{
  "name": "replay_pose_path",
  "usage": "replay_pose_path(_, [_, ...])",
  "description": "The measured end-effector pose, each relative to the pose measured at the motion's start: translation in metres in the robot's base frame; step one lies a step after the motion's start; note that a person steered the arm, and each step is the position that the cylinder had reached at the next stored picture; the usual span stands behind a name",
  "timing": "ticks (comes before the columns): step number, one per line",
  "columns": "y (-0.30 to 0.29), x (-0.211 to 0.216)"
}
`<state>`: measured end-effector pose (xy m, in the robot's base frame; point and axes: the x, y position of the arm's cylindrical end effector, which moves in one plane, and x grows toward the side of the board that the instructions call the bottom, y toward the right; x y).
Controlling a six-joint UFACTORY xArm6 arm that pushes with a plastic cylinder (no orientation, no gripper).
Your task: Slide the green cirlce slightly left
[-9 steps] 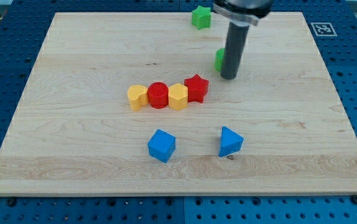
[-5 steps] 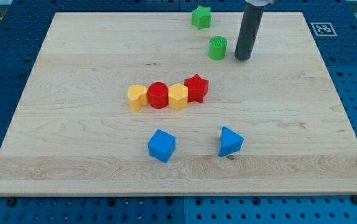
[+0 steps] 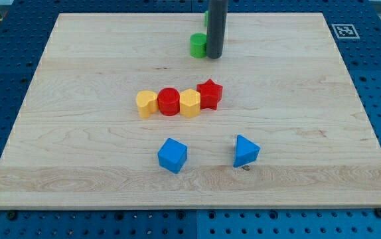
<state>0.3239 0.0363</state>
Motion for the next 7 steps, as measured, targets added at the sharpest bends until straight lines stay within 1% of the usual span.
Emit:
replay_pose_path(2, [-0.013, 0.000])
replay_pose_path(4, [-0.014, 0.002])
replay_pose_path(6, [-0.039, 0.008])
replay_pose_path(7, [-0.049, -0.002])
